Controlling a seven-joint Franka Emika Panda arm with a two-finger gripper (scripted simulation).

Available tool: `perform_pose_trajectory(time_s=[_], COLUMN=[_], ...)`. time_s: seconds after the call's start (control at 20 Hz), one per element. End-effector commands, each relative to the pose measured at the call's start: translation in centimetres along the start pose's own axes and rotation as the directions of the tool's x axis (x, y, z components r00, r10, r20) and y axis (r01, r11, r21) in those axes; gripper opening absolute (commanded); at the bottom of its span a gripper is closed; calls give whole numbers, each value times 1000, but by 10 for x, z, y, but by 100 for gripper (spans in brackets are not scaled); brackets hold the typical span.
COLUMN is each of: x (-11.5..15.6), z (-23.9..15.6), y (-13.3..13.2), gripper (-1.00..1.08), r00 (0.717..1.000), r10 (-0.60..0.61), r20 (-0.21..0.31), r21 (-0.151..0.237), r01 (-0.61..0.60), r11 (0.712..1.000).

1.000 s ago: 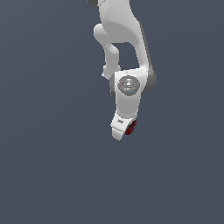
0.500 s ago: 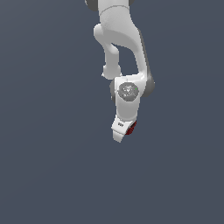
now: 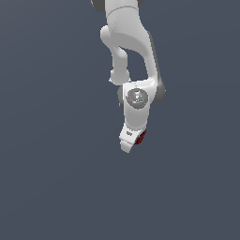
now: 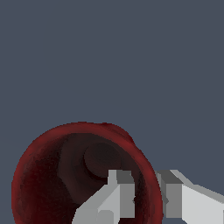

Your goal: Pick up the object and move it to a goal position.

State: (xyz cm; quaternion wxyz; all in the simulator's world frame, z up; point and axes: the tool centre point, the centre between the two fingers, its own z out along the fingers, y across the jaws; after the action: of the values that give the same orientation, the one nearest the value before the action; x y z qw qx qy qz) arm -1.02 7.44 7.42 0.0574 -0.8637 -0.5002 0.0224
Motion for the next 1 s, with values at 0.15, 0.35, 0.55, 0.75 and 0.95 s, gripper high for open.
perform_pose_trajectory(time_s=[0.15, 0.35, 0.55, 0.75, 0.95], x=[0, 0, -1, -2, -4], z=[-2, -11, -26, -48, -75], y=[1, 6, 15, 26, 40], gripper=[-100, -100, -100, -100, -100], r00=[1000, 1000, 998, 993, 983], r10=[-4, -21, -50, -92, -145], r20=[-3, -18, -42, -75, -115], r21=[-3, -16, -38, -71, -113], r01=[4, 20, 49, 87, 132], r11=[1000, 1000, 998, 994, 985])
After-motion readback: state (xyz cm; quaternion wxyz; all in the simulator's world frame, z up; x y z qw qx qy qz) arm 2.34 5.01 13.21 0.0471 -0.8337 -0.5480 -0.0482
